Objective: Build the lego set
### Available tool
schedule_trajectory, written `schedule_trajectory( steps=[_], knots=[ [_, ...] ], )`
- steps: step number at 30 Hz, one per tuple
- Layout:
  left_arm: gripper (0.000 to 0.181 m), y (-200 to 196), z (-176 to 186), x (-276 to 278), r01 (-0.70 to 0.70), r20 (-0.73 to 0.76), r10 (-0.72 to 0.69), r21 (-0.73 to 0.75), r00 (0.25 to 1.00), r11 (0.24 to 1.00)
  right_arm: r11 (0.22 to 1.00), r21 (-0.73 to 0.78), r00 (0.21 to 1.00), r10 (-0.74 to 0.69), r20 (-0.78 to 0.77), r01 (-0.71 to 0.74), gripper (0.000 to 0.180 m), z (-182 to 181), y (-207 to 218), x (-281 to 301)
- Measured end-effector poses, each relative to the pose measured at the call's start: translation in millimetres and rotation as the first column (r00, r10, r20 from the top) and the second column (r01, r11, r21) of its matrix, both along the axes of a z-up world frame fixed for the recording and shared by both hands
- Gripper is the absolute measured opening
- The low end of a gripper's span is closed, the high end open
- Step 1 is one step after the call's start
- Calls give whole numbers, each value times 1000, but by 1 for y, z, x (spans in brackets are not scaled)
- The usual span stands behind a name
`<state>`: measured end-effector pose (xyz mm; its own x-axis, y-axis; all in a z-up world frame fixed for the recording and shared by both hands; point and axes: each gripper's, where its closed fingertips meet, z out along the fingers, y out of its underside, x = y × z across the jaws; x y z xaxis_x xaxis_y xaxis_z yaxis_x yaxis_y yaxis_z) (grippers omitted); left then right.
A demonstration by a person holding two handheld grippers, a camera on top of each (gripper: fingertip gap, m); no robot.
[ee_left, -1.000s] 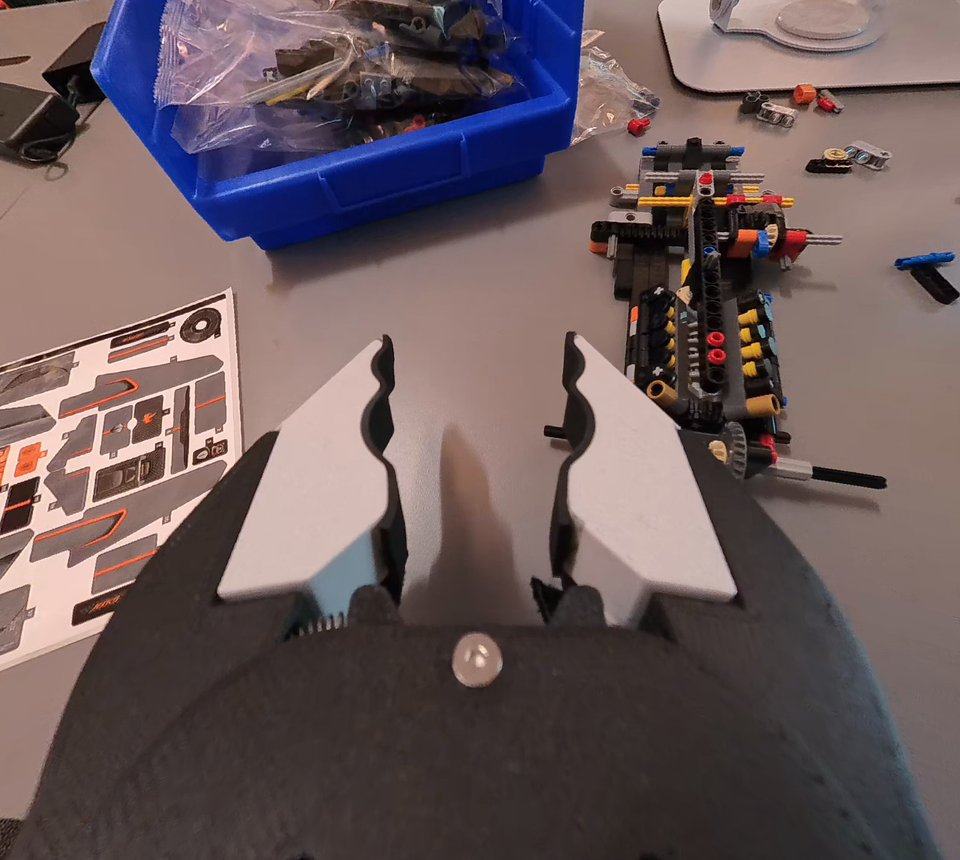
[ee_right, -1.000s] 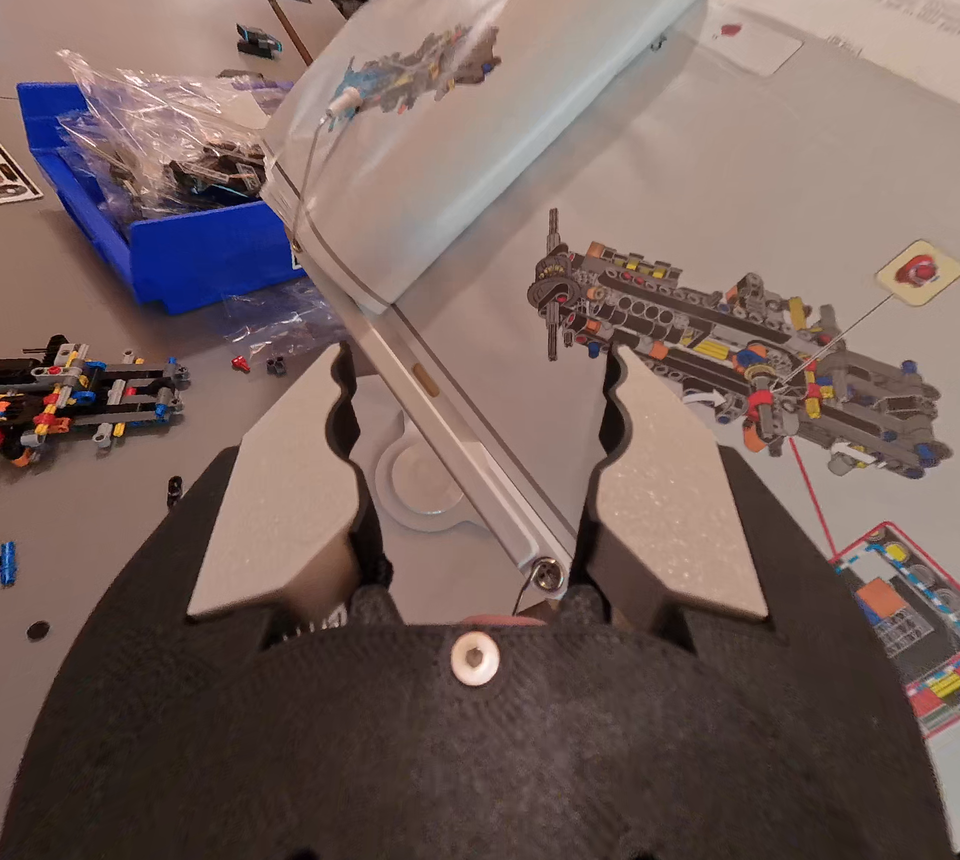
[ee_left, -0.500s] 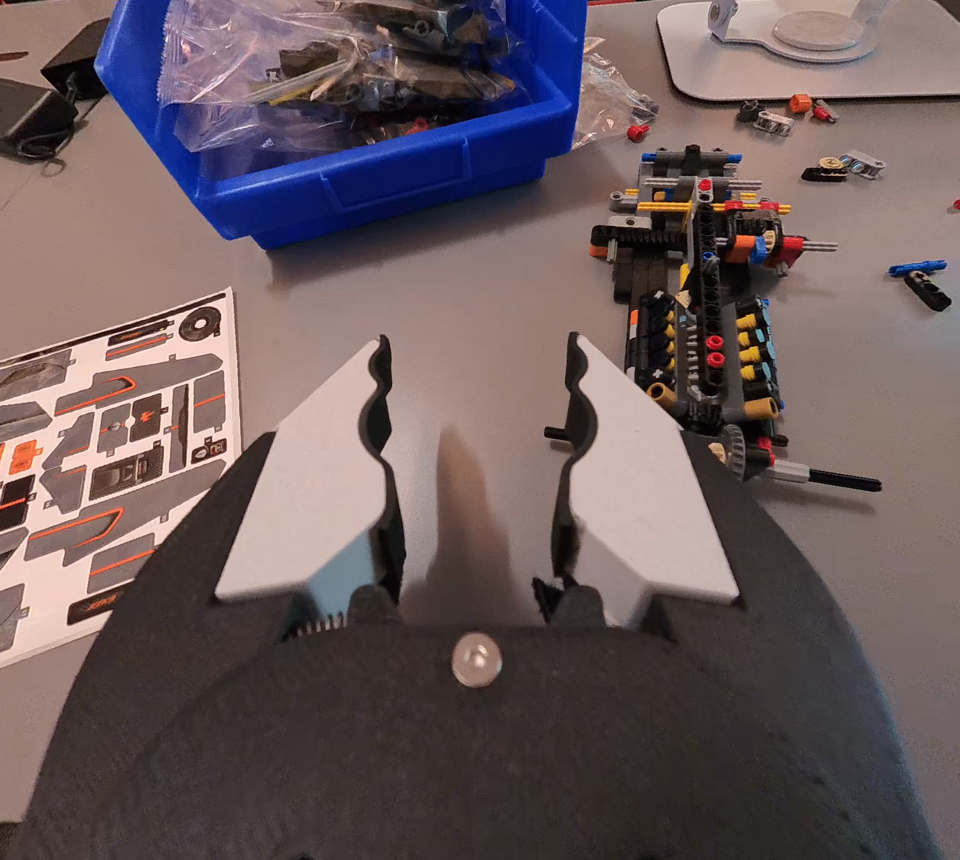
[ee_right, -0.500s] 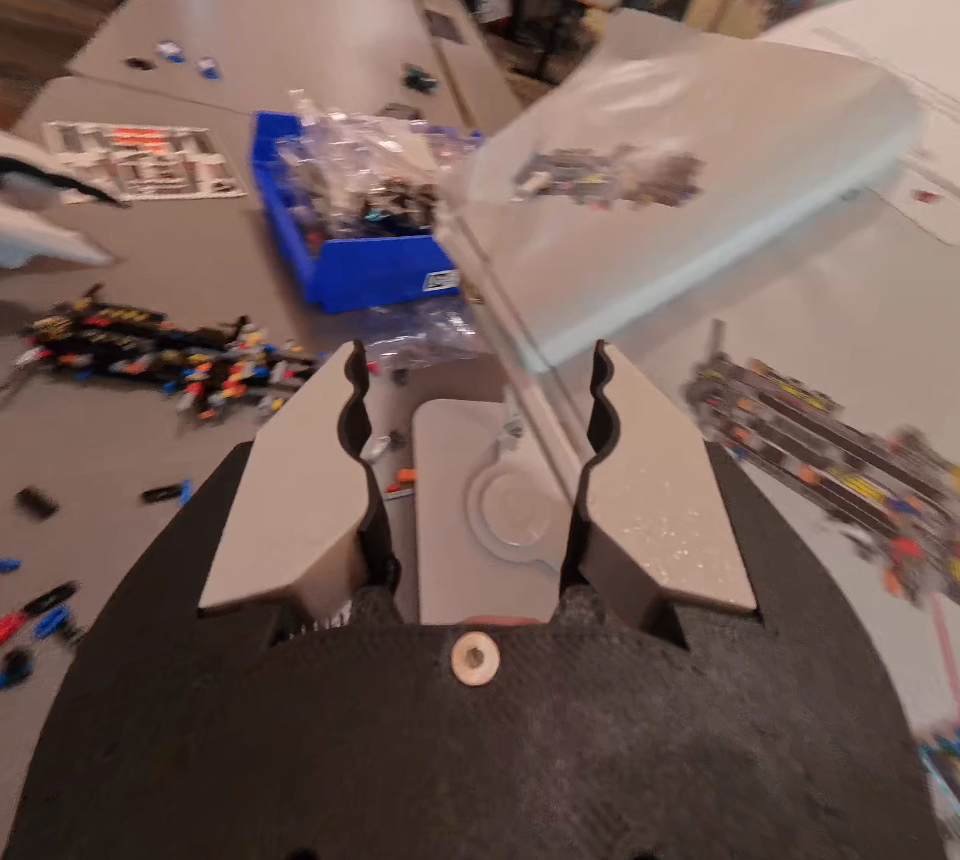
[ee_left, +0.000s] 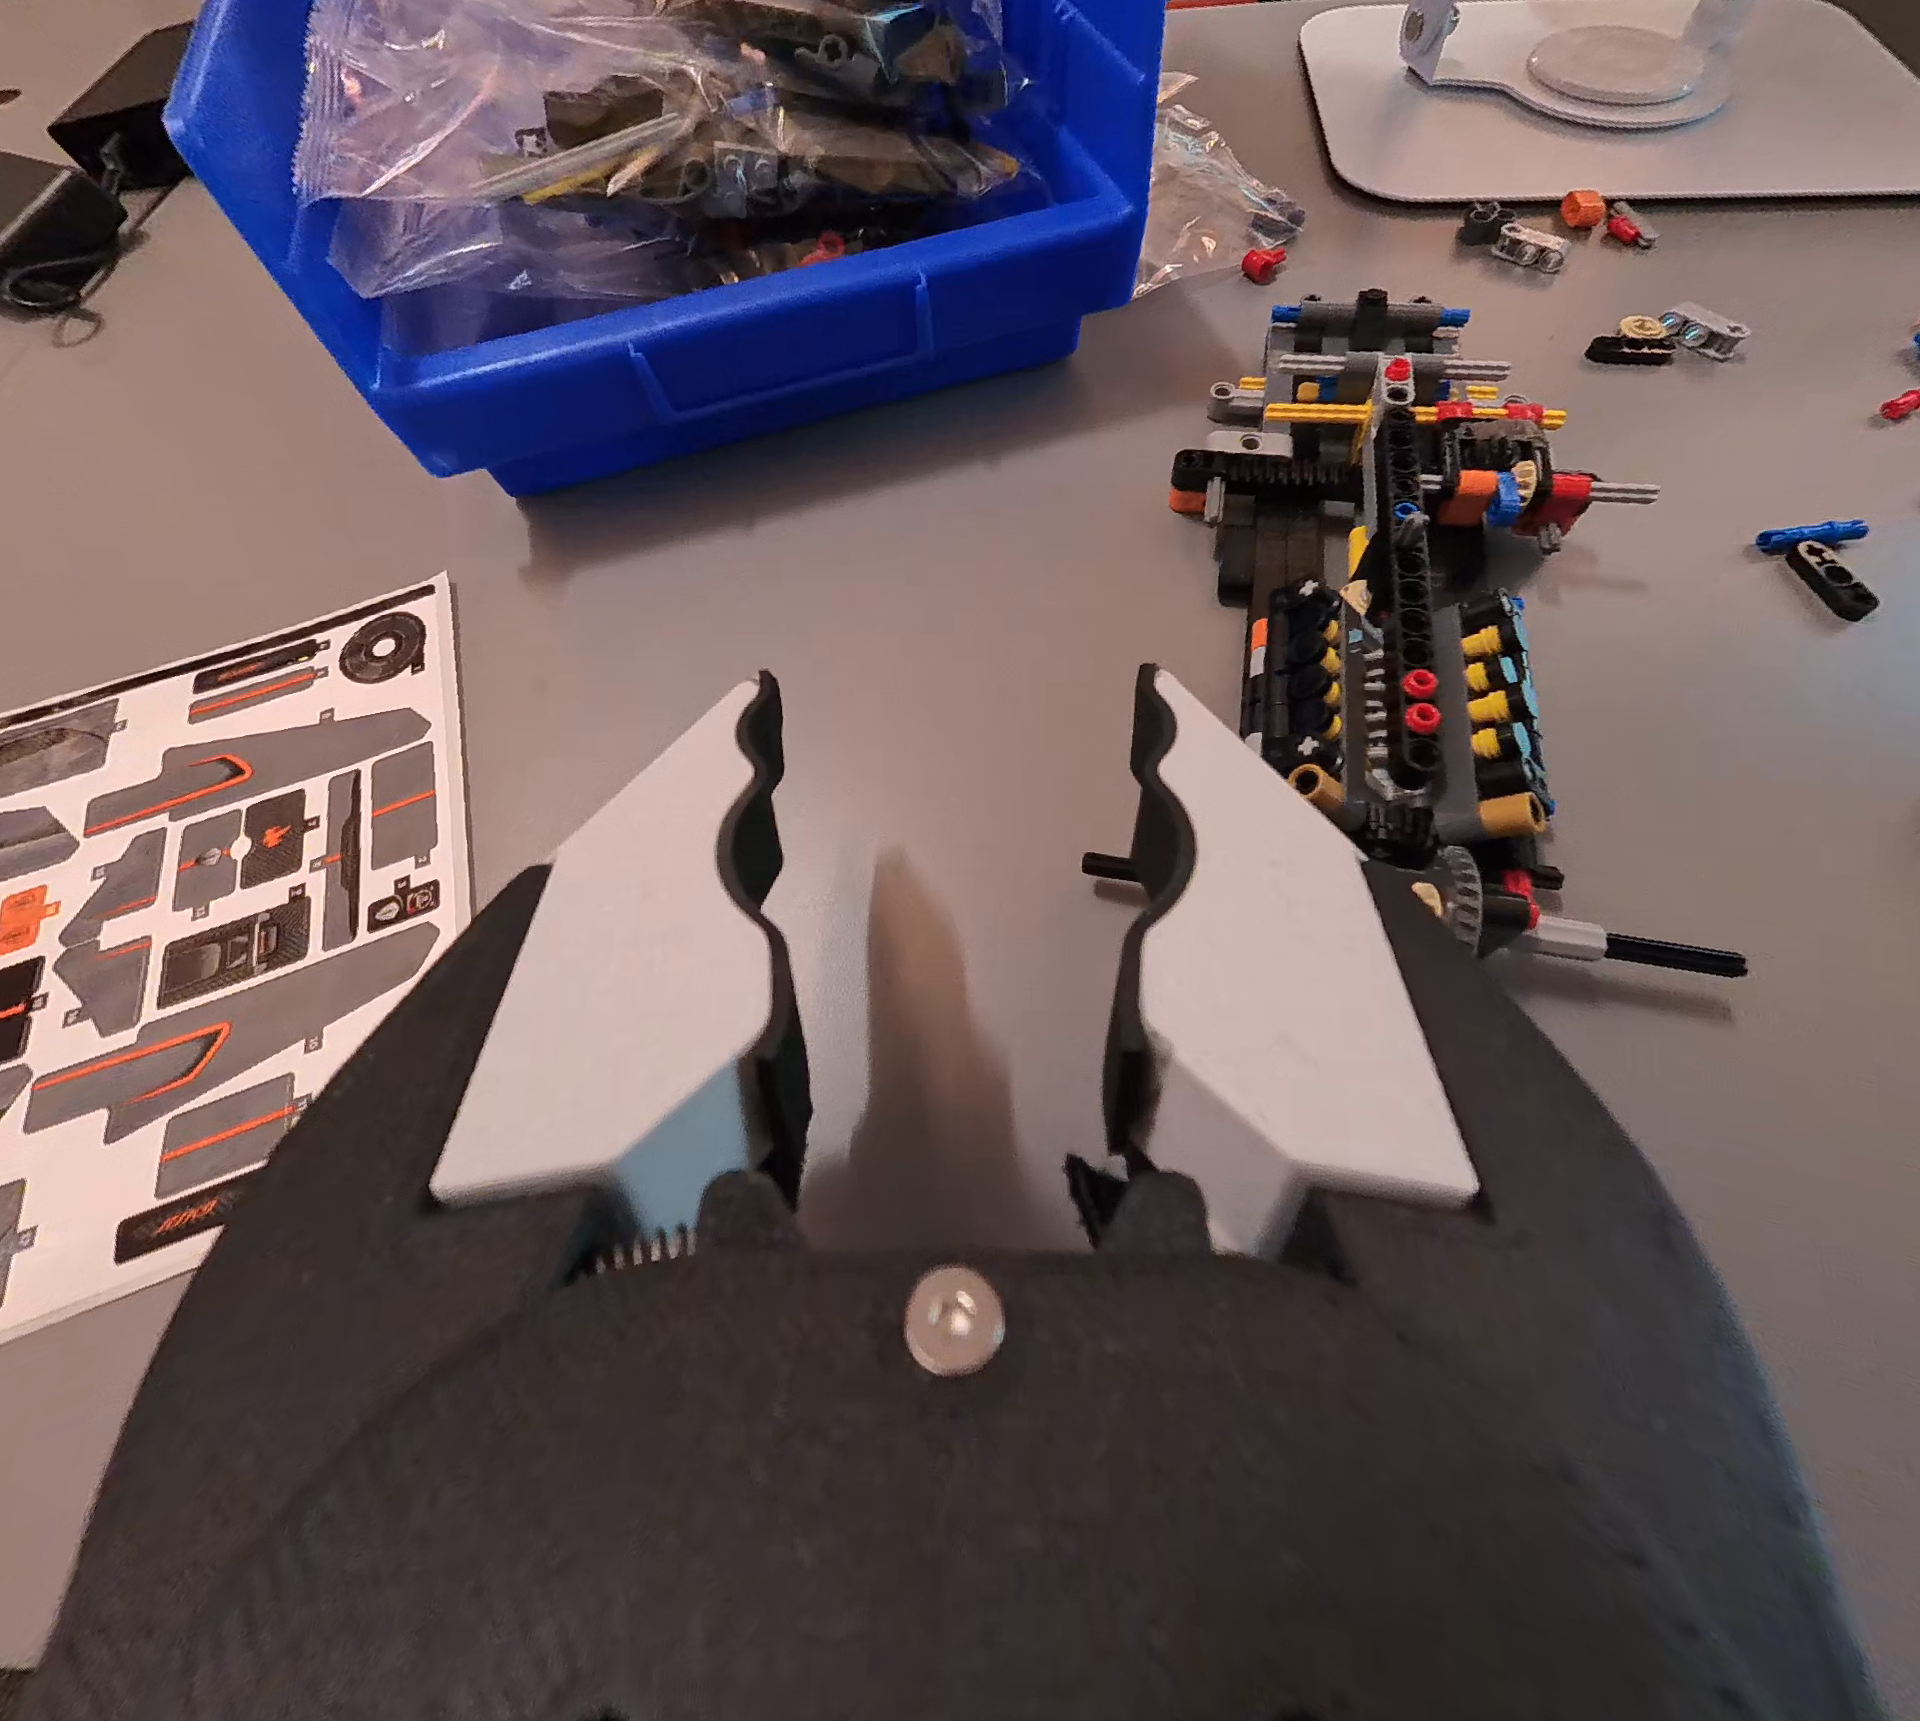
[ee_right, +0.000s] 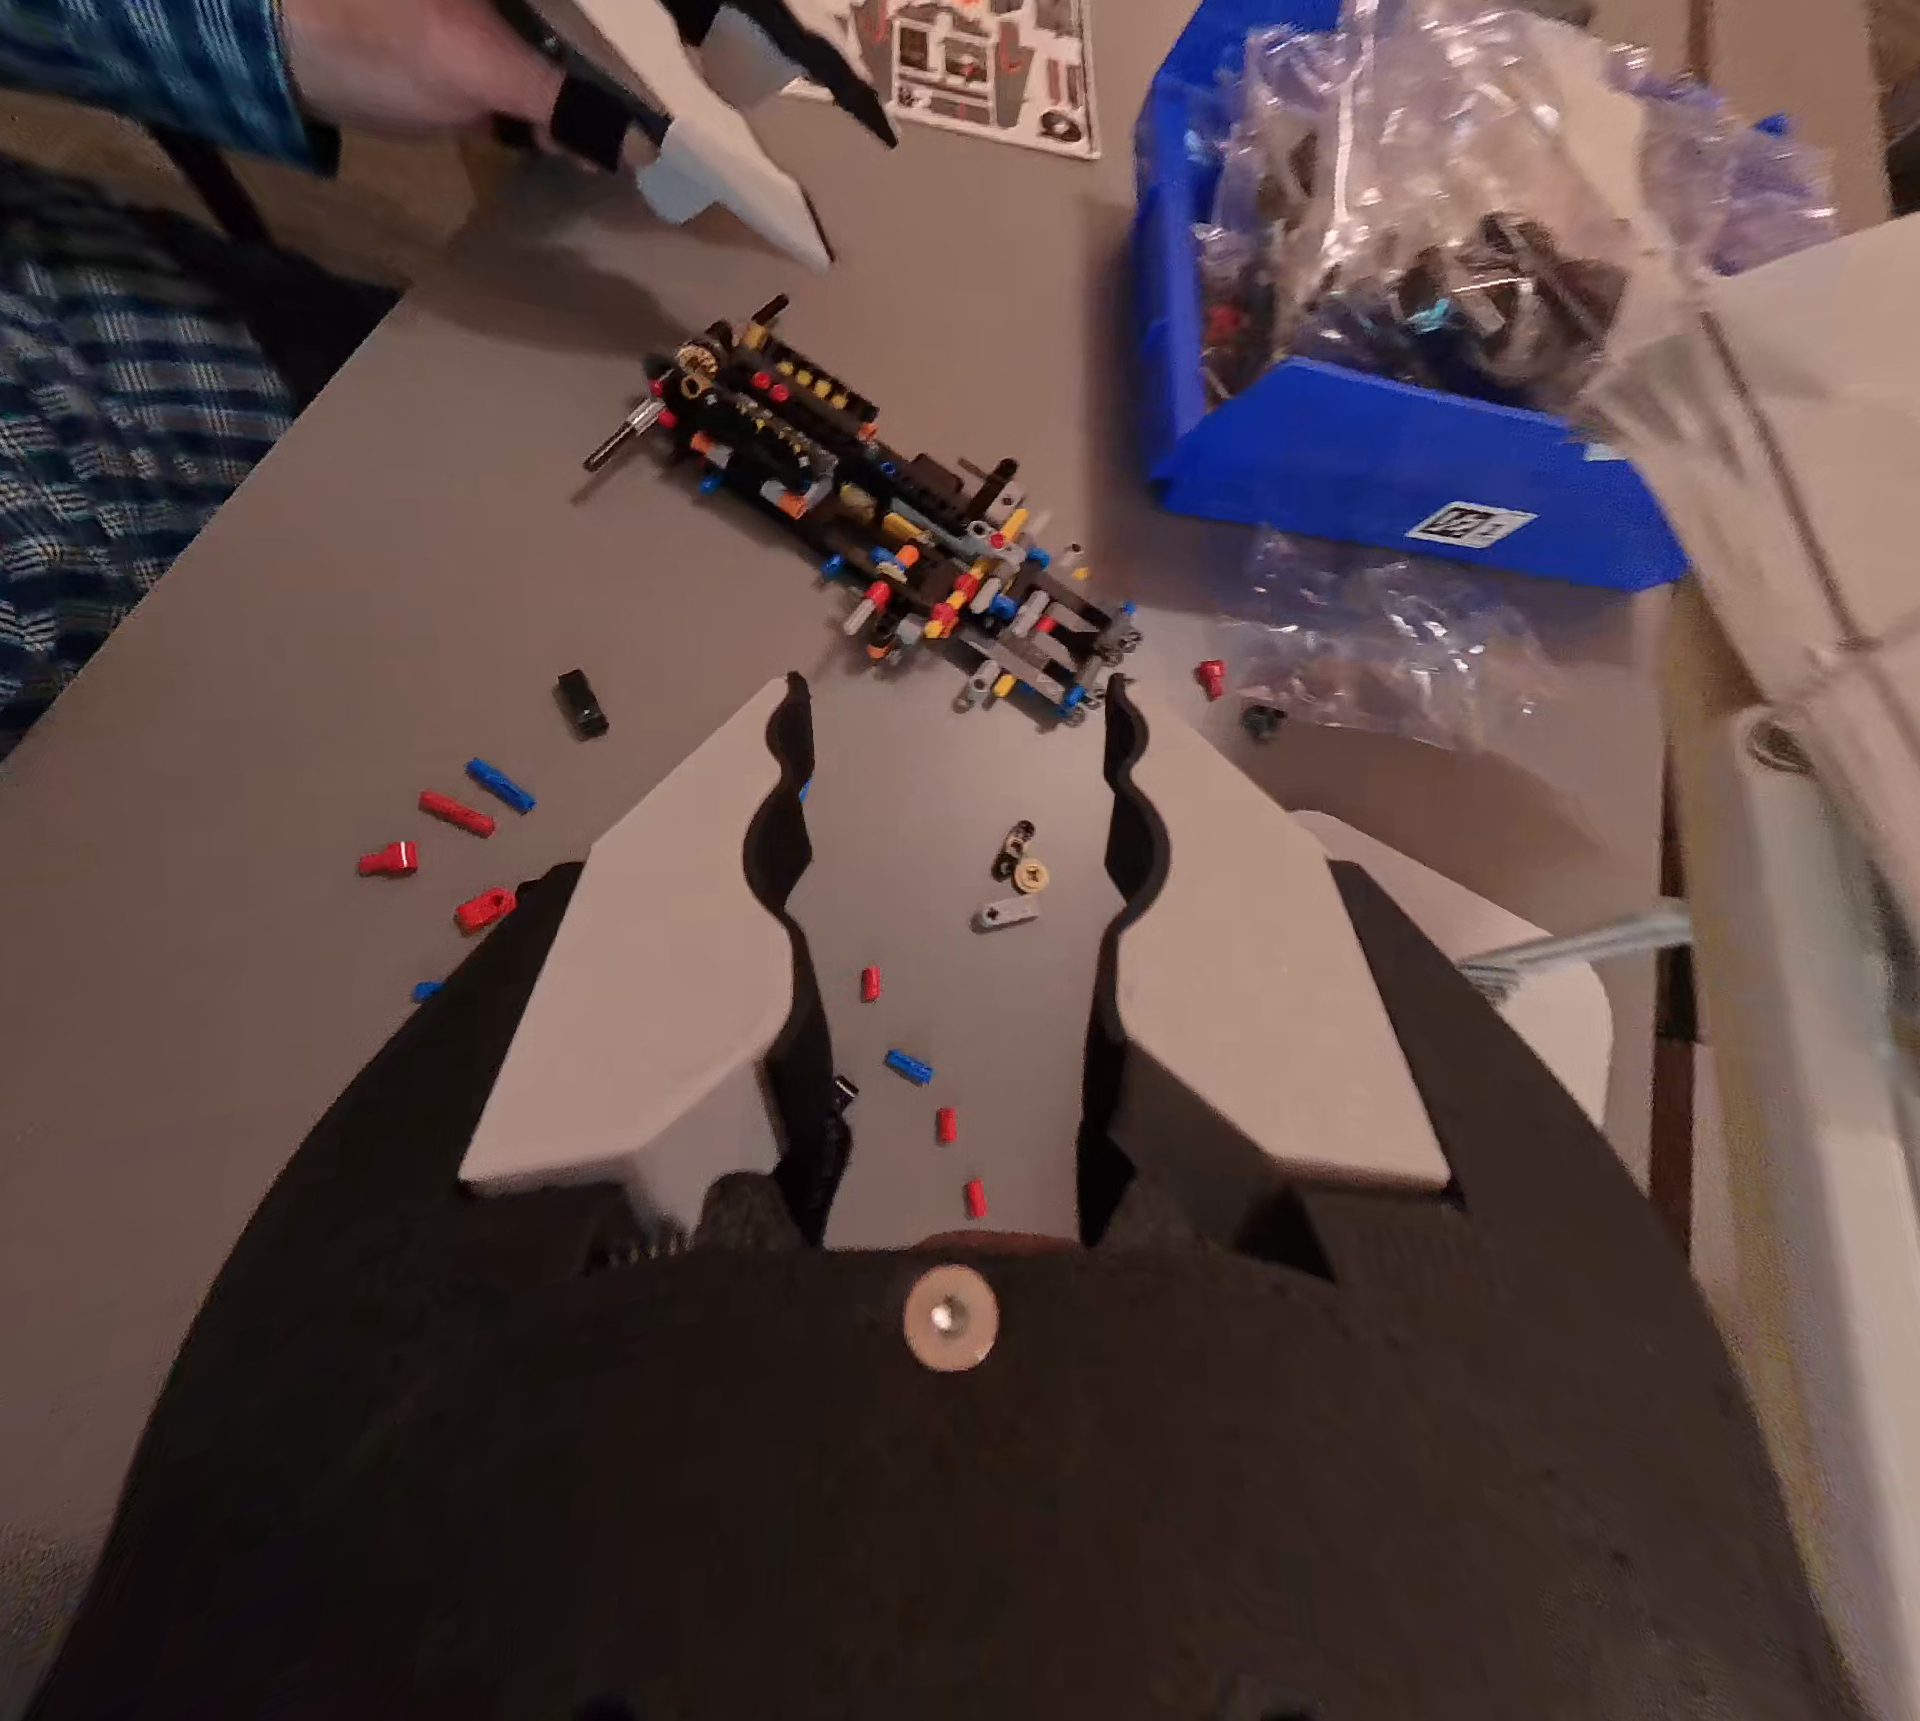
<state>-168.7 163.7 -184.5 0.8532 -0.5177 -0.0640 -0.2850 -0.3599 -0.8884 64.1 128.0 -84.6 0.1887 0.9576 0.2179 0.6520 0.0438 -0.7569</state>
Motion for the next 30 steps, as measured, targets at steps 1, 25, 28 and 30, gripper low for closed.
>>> schedule_trajectory(
  steps=[1,25,28,30],
  knots=[
    [66,0,0,0,1,-1,-1,1,1000,1000,1000,-8,1000,15,12,-14,56,-5,-3,-4],
    [65,-2,2,2,21,24,-21,-1,999,1000,871,-353,877,430,214,-341,25,-136,-89,-56],
    [65,-2,2,2,22,24,-22,-1,999,1000,862,-367,867,446,221,-350,18,-143,-92,-57],
    [65,-2,2,2,22,24,-22,-2,999,1000,860,-370,869,446,214,-351,12,-144,-93,-58]
  ],
)
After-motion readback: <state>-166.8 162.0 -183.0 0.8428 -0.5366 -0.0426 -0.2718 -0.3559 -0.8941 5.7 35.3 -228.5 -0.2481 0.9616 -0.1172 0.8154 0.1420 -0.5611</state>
